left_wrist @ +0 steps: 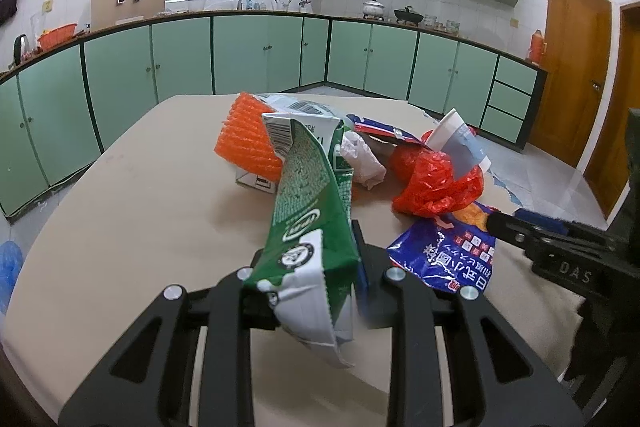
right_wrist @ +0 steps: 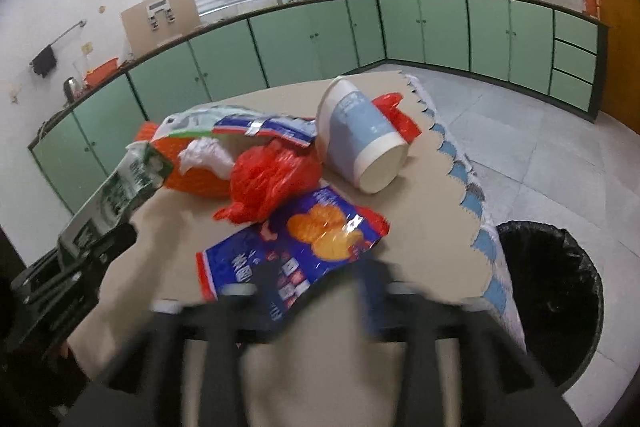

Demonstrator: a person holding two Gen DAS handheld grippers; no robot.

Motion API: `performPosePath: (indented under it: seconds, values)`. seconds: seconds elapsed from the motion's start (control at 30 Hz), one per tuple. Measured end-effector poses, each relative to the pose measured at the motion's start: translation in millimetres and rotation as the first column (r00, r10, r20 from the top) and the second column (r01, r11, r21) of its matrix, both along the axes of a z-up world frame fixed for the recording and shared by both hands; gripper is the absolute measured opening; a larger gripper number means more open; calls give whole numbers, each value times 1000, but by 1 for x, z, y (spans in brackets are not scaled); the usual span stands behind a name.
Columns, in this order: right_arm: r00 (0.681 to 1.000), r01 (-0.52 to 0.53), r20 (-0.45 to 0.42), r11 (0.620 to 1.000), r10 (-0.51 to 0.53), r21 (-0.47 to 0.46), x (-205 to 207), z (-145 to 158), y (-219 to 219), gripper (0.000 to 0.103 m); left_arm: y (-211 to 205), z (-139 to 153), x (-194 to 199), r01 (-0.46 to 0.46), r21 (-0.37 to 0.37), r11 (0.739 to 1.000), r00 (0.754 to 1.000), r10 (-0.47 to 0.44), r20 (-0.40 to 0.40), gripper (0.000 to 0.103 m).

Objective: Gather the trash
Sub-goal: 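Grasp the blue chip bag with the right tool while the left tool holds the green bag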

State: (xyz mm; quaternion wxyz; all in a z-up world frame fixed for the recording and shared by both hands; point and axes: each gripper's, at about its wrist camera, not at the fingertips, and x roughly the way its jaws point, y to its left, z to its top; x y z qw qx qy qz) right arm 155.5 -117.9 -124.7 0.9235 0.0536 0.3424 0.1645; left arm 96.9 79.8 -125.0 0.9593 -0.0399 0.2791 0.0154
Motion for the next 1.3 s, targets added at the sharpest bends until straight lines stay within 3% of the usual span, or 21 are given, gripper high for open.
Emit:
performPosePath:
  seconds: [0.2, 0.37, 0.4, 0.53, 0.57, 0.63, 0.7, 0.9, 1.3]
  values:
    - [999, 10, -43, 999, -11, -35, 28, -5, 13, 83, 3, 1, 0, -7, 6, 1000, 1000, 7, 5, 25]
    - [994, -3, -113, 999, -2, -43, 35, -21, 14, 83, 5, -1, 1, -17, 6, 1000, 1000, 17, -2, 25]
    - [994, -11, -113, 999, 6, -40, 34, -22, 13, 79, 4, -2, 2, -18, 5, 1000, 1000, 18, -5, 25]
    - [994, -31, -102, 999, 27, -33, 30, -24, 11, 44, 2, -3, 7, -17, 2, 1000, 1000, 17, -18, 25]
    - [994, -32, -101, 999, 29, -29, 29, -25, 10, 40, 1, -3, 8, -16, 1, 1000, 1000, 16, -21, 25]
    - [994, -36, -100, 999, 34, -23, 27, -26, 7, 18, 0, -3, 9, -14, 2, 1000, 1000, 14, -23, 25]
    - [994, -39, -102, 999, 38, -13, 26, -28, 4, 10, -2, -3, 9, -10, 5, 1000, 1000, 11, -25, 25]
    - [995, -49, -89, 997, 54, 60, 19, -20, -5, 6, -1, -1, 8, -12, 14, 1000, 1000, 12, -22, 25]
    - [995, -69, 78, 997, 66, 44, -17, 53, -24, 5, -13, 24, 1, 16, 7, 1000, 999, -16, 36, 25]
